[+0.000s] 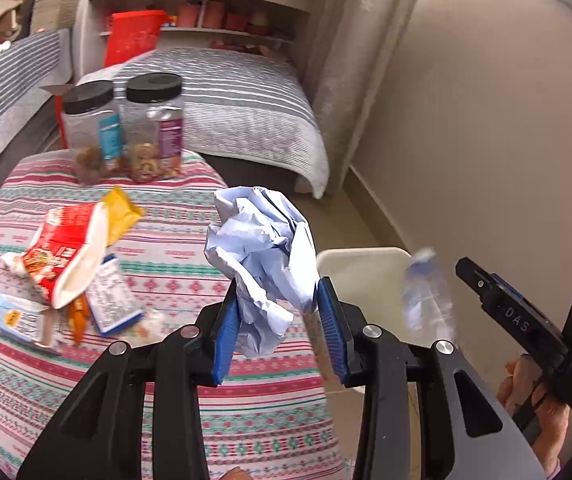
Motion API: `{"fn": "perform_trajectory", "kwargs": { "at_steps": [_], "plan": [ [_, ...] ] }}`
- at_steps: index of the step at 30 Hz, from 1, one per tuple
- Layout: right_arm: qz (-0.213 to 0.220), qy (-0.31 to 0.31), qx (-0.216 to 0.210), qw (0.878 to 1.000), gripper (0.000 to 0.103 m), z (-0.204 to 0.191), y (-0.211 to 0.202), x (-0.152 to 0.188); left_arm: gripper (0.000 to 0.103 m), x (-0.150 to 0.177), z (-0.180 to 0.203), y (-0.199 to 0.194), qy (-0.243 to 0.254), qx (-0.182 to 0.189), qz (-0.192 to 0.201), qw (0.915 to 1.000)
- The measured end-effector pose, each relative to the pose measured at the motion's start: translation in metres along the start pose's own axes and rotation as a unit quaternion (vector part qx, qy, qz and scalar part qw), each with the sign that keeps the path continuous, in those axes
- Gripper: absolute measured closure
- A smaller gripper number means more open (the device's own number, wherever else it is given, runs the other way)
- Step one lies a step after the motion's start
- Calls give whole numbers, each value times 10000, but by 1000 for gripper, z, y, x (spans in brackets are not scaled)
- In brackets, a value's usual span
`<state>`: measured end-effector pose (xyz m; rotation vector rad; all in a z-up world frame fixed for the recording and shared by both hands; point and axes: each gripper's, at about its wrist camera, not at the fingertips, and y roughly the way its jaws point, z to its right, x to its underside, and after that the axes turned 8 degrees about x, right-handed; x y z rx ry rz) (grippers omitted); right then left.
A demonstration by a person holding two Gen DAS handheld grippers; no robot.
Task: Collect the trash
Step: 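Carry the crumpled paper and bottle to the white bin and release them, then move both grippers back over the table toward the remaining trash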
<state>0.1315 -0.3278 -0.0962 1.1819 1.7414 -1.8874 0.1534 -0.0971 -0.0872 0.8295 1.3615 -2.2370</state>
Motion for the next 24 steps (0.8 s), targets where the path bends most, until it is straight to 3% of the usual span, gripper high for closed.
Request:
{"fn": "perform_trajectory", "kwargs": {
  "at_steps": [12,16,18,24],
  "plan": [
    [163,970,584,9934,15,78,-13,-5,63,12,84,65,323,753,-421,9957],
    [171,1219,788,9893,12,102,-18,0,54,20,103,85,369,1015,-558,9926],
    [168,1279,908,9875,11,109,-20,3,45,24,105,95,365,1006,-618,9923],
    [286,1142,1073,9872,7,100,-27,5,44,23,99,93,396,778,-608,9943]
  ]
}}
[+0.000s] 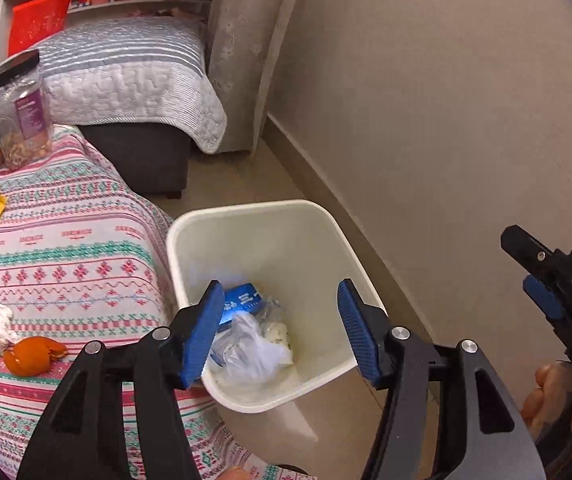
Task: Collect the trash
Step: 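Move both grippers back over the table toward the remaining trash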
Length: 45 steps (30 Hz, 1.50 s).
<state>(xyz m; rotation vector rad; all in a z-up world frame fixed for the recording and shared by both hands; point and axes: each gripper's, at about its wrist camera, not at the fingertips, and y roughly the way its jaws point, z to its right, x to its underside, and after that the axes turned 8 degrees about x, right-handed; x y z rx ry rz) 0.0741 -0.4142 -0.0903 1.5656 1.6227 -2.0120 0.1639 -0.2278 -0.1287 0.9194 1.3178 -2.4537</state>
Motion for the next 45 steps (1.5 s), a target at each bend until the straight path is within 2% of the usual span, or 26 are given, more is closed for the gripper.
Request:
{"fn": "perform_trajectory", "kwargs": {
  "at_steps": [5,11,20,30,41,45],
  "plan": [
    [285,-524,111,9982,7,-31,-14,8,35,-5,-13,-35,142,-708,361,9967],
    [556,-1073,6,9927,7,-79,-31,22,28,-5,-47,-77,77,-1506,630,9866],
    [638,-1642,-438,9834,7,-147,-53,47,23,-1,-93,-142,-166,-2111,953,9727],
    [655,-1867,-857,9765,7,-199,-76,69,23,11,-132,-181,-518,-2483,1005,9621],
    [546,-1934,-1151,9728,7,-231,-85,81,23,25,-165,-203,-761,-2769,902,9536],
    [481,-1965,-1233,9715,7,-240,-84,85,23,29,-178,-209,-964,-2750,839,9529]
  ]
}}
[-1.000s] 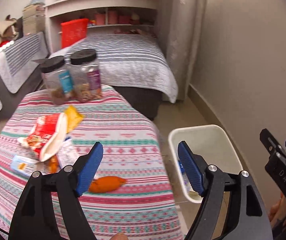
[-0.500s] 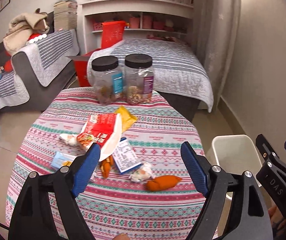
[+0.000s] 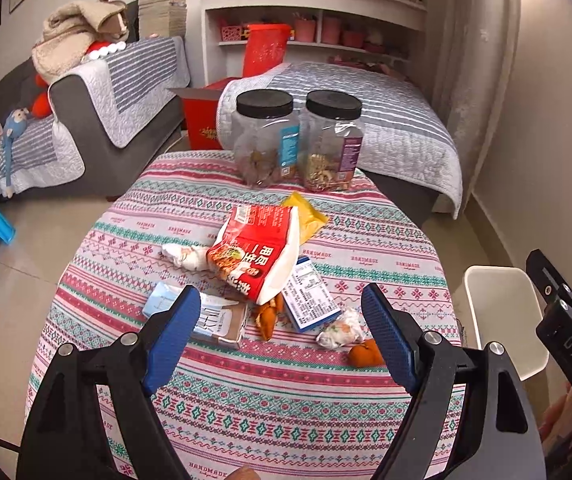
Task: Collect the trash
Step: 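Move both grippers back over the table toward the remaining trash, then grasp the blue milk carton with left gripper while right gripper grasps red snack bag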
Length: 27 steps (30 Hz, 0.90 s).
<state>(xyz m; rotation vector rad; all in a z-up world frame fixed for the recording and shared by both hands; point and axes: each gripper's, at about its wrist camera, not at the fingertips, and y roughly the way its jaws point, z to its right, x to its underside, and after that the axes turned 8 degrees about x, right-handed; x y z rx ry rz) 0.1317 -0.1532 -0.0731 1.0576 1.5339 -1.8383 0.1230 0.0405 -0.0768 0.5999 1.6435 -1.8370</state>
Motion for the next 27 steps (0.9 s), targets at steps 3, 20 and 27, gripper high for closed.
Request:
{"fn": "perform_trajectory", "kwargs": {
  "at_steps": [3,20,27],
  "plan": [
    [-22,-43,-52,10000,7,-8,0,1,23,0,-9,1,-80,-50,-34,9999],
    [-386,-211,-369,9984,7,-44,15,7,23,4,-93,30,-1090,55,-950,9895],
    [-472,-305,-404,9976,7,-49,19,9,23,17,-140,70,-2171,287,-1570,9630]
  ]
}}
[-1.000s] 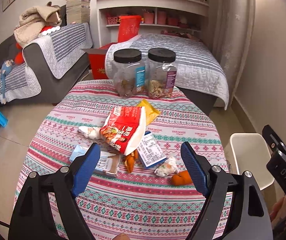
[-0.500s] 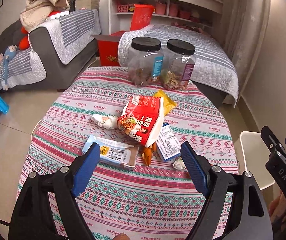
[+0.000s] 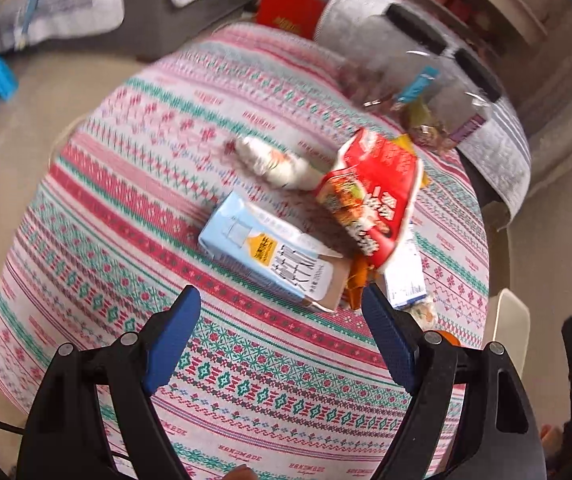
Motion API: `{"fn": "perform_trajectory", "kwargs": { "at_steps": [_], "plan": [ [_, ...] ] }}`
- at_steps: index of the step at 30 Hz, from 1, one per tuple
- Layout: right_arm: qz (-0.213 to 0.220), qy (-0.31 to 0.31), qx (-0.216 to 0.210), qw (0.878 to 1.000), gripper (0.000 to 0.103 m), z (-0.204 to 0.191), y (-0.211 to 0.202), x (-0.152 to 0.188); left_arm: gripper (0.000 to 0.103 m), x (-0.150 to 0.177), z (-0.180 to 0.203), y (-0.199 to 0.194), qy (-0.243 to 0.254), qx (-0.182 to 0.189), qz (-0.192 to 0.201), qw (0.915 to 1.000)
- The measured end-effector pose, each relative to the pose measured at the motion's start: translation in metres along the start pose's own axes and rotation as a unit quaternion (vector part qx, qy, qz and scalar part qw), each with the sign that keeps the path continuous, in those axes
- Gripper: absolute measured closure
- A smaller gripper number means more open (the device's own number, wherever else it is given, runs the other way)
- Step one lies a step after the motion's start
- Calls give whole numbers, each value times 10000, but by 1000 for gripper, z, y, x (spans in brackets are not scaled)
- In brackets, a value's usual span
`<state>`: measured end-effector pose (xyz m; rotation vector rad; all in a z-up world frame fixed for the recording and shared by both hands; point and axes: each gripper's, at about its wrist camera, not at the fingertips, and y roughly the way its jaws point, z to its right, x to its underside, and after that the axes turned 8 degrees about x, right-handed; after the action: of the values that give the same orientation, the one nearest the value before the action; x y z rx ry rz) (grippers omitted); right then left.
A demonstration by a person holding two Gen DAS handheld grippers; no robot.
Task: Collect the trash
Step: 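Grasp the blue milk carton with left gripper while right gripper grasps red snack bag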
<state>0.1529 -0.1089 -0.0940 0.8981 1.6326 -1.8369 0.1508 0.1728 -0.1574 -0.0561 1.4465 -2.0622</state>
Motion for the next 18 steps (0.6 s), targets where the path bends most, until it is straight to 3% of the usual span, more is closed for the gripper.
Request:
{"fn": "perform_trajectory", "kwargs": {
  "at_steps": [4,7,11,18],
  "plan": [
    [-94,5,29,10000,7,3,6,1,23,1,-23,24,-723,134,-254,9970],
    [-162,-35,68,9998,7,4,11,3,23,0,-27,38,-1074,40,-164,9941],
    [-216,-127,131,9996,7,7,17,4,23,-6,-16,47,-1223,88,-16,9925],
    [-512,-243,245,9981,7,10,35,12,24,-18,-8,80,-1424,-214,37,9896]
  ]
}}
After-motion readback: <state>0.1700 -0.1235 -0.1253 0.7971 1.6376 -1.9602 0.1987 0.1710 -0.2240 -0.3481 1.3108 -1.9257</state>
